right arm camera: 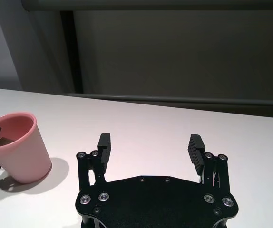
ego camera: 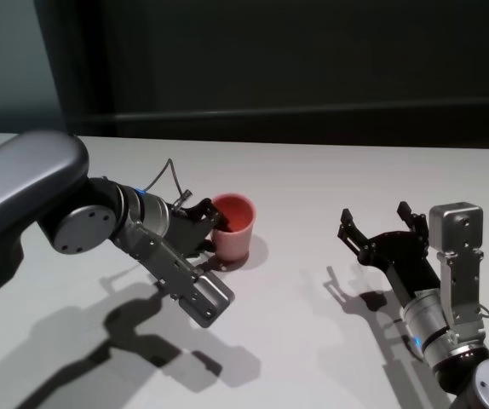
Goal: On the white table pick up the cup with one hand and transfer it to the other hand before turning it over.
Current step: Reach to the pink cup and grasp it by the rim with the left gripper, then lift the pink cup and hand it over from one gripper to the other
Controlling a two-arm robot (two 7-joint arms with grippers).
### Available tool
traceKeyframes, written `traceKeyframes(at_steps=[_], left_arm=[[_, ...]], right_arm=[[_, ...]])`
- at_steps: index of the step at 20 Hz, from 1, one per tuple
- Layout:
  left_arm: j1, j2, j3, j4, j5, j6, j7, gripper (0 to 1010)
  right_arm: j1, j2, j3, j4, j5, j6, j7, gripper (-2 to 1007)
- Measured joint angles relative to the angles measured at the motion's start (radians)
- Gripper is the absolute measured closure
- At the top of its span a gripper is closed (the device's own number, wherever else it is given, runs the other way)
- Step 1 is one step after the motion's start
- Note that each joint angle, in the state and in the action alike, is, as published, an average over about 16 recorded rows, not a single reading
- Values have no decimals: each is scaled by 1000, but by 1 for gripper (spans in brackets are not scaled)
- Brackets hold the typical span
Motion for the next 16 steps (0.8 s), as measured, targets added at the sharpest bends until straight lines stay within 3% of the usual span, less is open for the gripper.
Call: traceKeyframes(at_steps=[8,16], left_arm=[[-4,7,9,-2,-21,-3,12,845],[1,17,-11,-13,-65,-1,38,962]], right_arm=[[0,0,0,0,0,0,0,3],[0,0,0,0,0,0,0,3]])
